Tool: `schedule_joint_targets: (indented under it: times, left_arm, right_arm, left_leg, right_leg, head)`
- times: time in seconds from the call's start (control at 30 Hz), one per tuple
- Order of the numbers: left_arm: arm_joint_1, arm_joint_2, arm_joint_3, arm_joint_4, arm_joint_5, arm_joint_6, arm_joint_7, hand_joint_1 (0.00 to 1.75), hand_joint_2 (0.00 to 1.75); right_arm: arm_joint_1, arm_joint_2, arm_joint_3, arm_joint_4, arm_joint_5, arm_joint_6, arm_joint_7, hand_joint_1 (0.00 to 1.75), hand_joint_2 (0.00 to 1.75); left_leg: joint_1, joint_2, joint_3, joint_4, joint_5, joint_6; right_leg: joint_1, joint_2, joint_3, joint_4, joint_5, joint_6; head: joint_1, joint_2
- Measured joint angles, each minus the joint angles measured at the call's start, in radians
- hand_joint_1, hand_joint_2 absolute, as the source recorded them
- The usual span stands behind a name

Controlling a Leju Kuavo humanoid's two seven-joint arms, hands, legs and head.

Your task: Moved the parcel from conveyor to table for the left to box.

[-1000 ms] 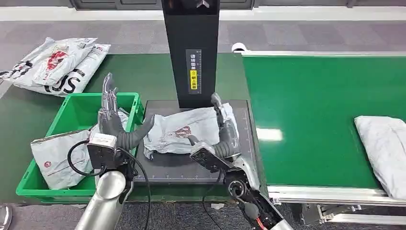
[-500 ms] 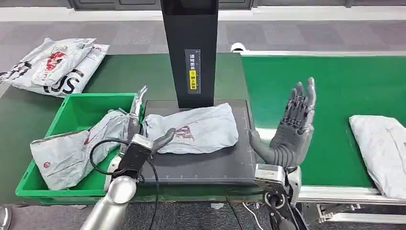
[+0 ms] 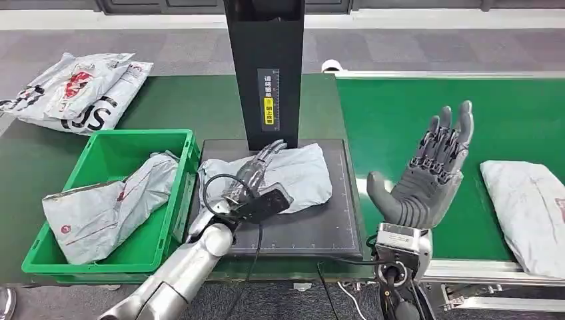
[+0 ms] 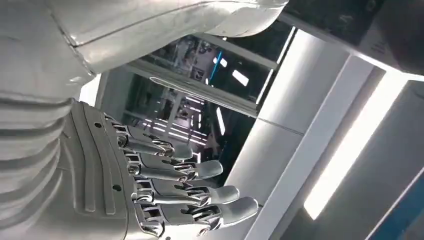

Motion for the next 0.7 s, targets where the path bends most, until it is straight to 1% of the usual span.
schedule_joint_targets:
  times: [0.13,0.3,0.53,0.7]
  left_arm:
    - [-0.073,-0.028,0.0,0.145,0.001,0.0,0.03,0.0,1.75]
    - [-0.121,-0.046,-0.001,0.242,-0.004,0.002,0.055,0.0,1.75]
    - [-0.17,-0.05,-0.002,0.352,-0.07,0.033,0.171,0.0,1.75]
    - [-0.185,-0.045,-0.003,0.397,-0.103,0.04,0.212,0.0,1.75]
  right_arm:
    - [-0.019,0.0,0.0,0.0,-0.008,0.0,0.01,0.0,1.75]
    - [-0.034,0.001,0.0,0.002,-0.008,0.0,0.018,0.0,1.75]
    - [-0.051,0.008,0.0,0.002,-0.009,0.0,0.018,0.0,1.75]
    - [-0.051,0.008,0.0,0.002,-0.023,0.0,0.014,0.0,1.75]
  left_leg:
    - [0.0,0.0,0.0,0.0,0.0,0.0]
    - [0.0,0.0,0.0,0.0,0.0,0.0]
    - [0.0,0.0,0.0,0.0,0.0,0.0]
    - [0.0,0.0,0.0,0.0,0.0,0.0]
  right_leg:
    - [0.0,0.0,0.0,0.0,0.0,0.0]
    - [0.0,0.0,0.0,0.0,0.0,0.0]
    - [0.0,0.0,0.0,0.0,0.0,0.0]
    - [0.0,0.0,0.0,0.0,0.0,0.0]
  head:
    - [0.0,0.0]
    - [0.0,0.0]
    - [0.0,0.0]
    - [0.0,0.0]
